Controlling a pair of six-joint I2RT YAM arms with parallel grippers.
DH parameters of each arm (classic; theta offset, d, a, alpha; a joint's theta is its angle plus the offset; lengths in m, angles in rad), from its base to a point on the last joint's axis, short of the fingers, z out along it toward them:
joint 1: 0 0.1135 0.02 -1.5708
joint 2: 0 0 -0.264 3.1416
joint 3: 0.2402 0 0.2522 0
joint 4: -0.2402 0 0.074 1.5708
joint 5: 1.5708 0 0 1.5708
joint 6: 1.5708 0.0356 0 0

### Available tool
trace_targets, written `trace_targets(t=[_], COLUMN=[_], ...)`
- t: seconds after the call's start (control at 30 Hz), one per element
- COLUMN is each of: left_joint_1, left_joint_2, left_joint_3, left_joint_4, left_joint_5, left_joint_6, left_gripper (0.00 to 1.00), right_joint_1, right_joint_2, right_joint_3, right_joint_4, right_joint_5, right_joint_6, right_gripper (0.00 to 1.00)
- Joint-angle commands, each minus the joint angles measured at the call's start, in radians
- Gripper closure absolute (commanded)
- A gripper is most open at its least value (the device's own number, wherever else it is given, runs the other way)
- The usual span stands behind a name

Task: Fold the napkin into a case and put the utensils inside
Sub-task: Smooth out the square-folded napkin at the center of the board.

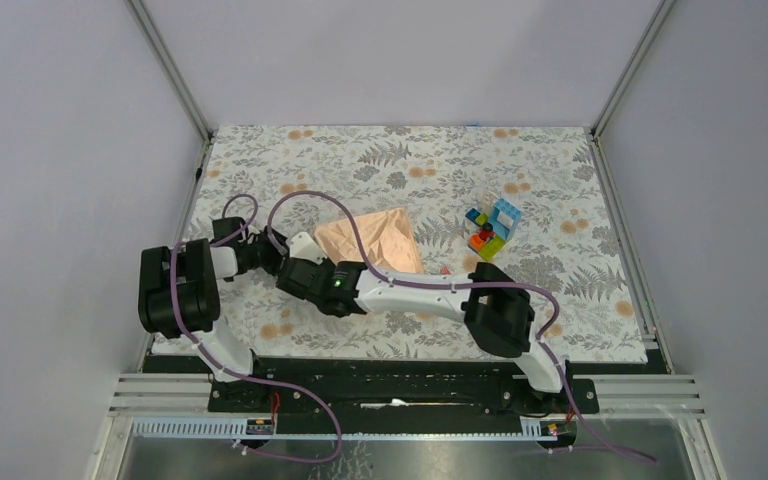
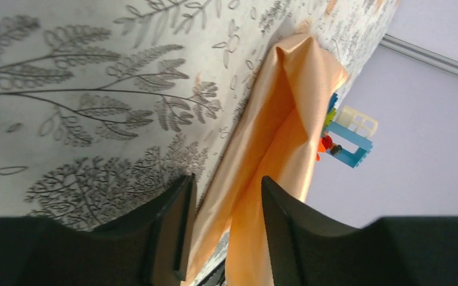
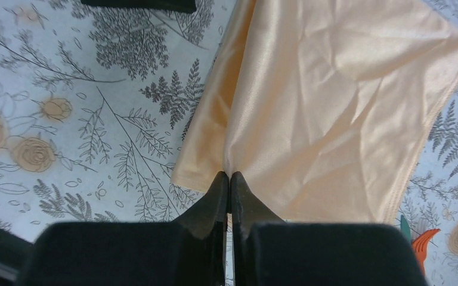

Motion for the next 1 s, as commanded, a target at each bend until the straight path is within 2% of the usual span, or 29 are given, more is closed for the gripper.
trace_targets(t=[0.0,0.07,0.23,0.33,0.5,0.63,0.77,0.9,0.97], left_joint_1=[-0.025,-0.048,-0.087,-0.092,-0.101,-0.102,-0.101,-0.101,-0.094], left_joint_2=[-0.010,0.001,0.053,0.081,0.114,0.076,0.016,-0.049,-0.096], left_joint_3=[-0.006,-0.004,0.043,0.090,0.107,0.061,0.040,0.034,0.018], left_joint_4=[0.079,0.111,0.113,0.091,0.123,0.154,0.101,0.037,0.027], left_joint_5=[0.019,0.020,-0.022,-0.049,-0.041,-0.041,-0.062,-0.086,-0.109], left_joint_6=[-0.020,-0.043,-0.070,-0.074,-0.106,-0.122,-0.082,-0.046,-0.039], left_gripper=[0.45,0.42,0.46,0.60,0.63,0.64,0.61,0.64,0.62], right_joint_1=[-0.021,-0.029,-0.042,-0.049,-0.061,-0.073,-0.087,-0.096,-0.100], right_joint_2=[-0.117,-0.123,-0.137,-0.149,-0.172,-0.181,-0.190,-0.191,-0.193], right_joint_3=[-0.017,-0.024,-0.033,-0.030,-0.028,0.000,0.018,0.021,0.023], right_joint_4=[0.026,0.030,0.036,0.039,0.056,0.052,0.052,0.052,0.051], right_joint_5=[-0.004,-0.018,-0.023,-0.020,-0.028,-0.027,-0.034,-0.039,-0.041], right_joint_6=[-0.001,-0.002,0.004,0.002,-0.003,-0.014,-0.024,-0.024,-0.027], right_gripper=[1.00,1.00,1.00,1.00,1.00,1.00,1.00,1.00,1.00])
